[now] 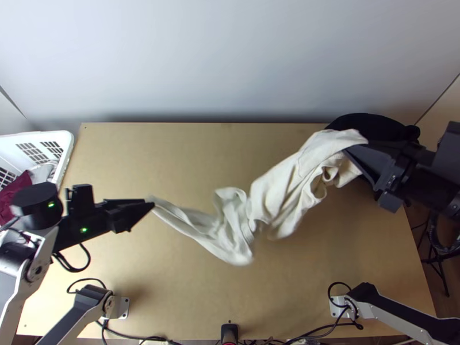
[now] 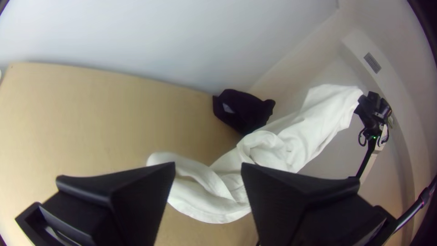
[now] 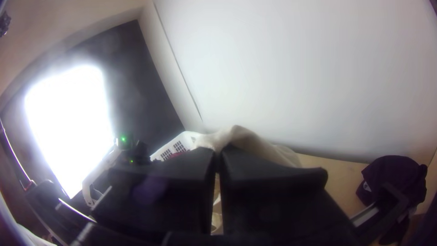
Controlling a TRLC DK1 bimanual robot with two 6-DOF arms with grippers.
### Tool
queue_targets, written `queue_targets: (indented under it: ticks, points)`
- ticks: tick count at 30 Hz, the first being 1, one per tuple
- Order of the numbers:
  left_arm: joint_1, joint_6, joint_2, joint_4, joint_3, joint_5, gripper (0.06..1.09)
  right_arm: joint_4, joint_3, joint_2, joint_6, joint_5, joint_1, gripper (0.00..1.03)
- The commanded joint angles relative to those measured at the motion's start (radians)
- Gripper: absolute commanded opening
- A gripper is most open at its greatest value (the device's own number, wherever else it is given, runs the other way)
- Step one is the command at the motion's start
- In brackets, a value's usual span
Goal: Fold the t-shirt
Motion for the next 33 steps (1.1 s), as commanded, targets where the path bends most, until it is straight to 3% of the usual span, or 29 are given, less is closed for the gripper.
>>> queue_targets:
  ticks: [1, 5, 10, 26, 29, 31, 33]
  points:
    - [0.015, -0.008, 0.028, -0.096, -0.097, 0.048, 1.04, -0.015, 0.094, 0.041, 0.026, -0.041, -0.084, 0.03]
    - [0.015, 0.087, 0.08, -0.18, -0.102, 0.05, 1.04, -0.015, 0.183, 0.115, 0.015, -0.041, -0.143, 0.03]
    - [0.003, 0.09, 0.125, -0.163, -0.108, 0.053, 1.04, 0.008, 0.174, 0.145, 0.015, -0.036, -0.152, 0.03]
    - [-0.287, -0.058, 0.366, 0.067, -0.046, 0.036, 1.04, 0.126, 0.105, 0.158, 0.034, -0.001, -0.123, 0.03]
    - [-0.362, -0.072, 0.41, 0.134, -0.065, -0.027, 1.04, 0.135, 0.105, 0.162, 0.046, 0.007, -0.121, 0.03]
    - [-0.437, -0.111, 0.422, 0.255, -0.095, -0.114, 1.04, 0.144, 0.105, 0.165, 0.046, 0.014, -0.121, 0.03]
    - [-0.505, -0.158, 0.453, 0.346, -0.097, -0.134, 1.04, 0.155, 0.105, 0.167, 0.049, 0.018, -0.121, 0.03]
